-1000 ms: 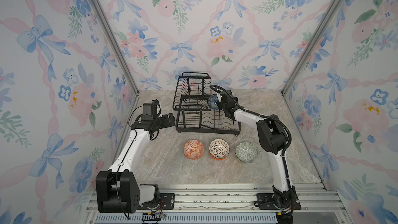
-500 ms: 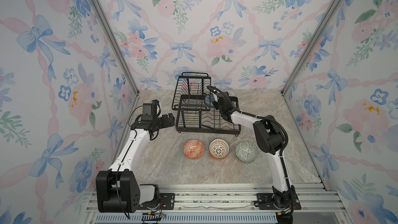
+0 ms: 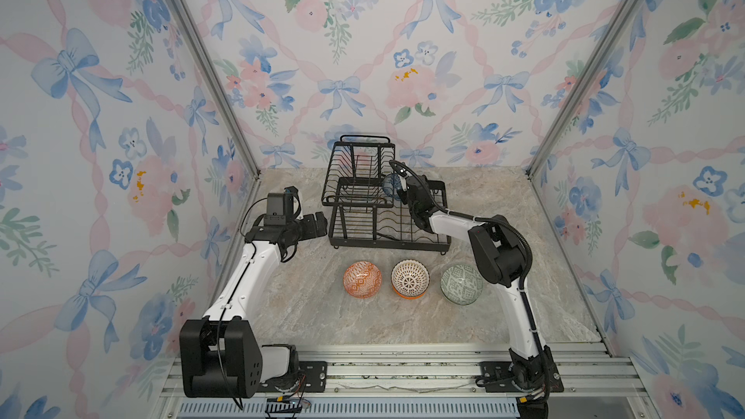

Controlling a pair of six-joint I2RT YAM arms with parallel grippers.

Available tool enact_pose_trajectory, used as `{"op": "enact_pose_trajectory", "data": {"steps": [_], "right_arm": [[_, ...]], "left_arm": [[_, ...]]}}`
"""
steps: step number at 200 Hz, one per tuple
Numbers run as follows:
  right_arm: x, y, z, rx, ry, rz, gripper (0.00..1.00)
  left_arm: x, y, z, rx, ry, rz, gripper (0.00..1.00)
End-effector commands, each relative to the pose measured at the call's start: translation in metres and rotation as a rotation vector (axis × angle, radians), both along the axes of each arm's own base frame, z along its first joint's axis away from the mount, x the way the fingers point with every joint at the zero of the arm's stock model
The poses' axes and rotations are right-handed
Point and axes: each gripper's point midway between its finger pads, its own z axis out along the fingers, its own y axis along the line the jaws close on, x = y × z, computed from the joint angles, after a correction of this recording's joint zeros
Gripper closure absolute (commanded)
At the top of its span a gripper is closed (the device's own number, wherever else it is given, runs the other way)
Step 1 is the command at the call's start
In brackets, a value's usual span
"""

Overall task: Load the bowls into the dish rack
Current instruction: 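Lower the blue floral bowl into the rack's lower tier with the right gripper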

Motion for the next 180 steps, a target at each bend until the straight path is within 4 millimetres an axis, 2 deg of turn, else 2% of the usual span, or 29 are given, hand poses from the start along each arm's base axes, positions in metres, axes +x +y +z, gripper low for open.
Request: {"op": "enact_pose_trajectory", "data": {"steps": [1,68,127,180], "right_arm": [[0.001,0.008,-0.004,0.019,-0.044,-0.002,1.00],[0.005,0.016,-0.013,-0.003,-0.061,0.018,1.00],[-0.001,0.017,-0.025,-0.031,-0.052,0.032,1.00],[-0.009,0.033,-0.030,-0.104,-0.093,0.091,1.00]], "left_arm": [[0.000,-0.001,-0.006,-0.022,0.009,0.000,0.02],[-0.001,-0.002,-0.005,-0.034,0.009,-0.001,0.02],[-0.001,-0.003,-0.006,-0.036,0.011,-0.003,0.02],[0.000,-0.003,-0.006,-0.038,0.012,-0.004,0.02]]}}
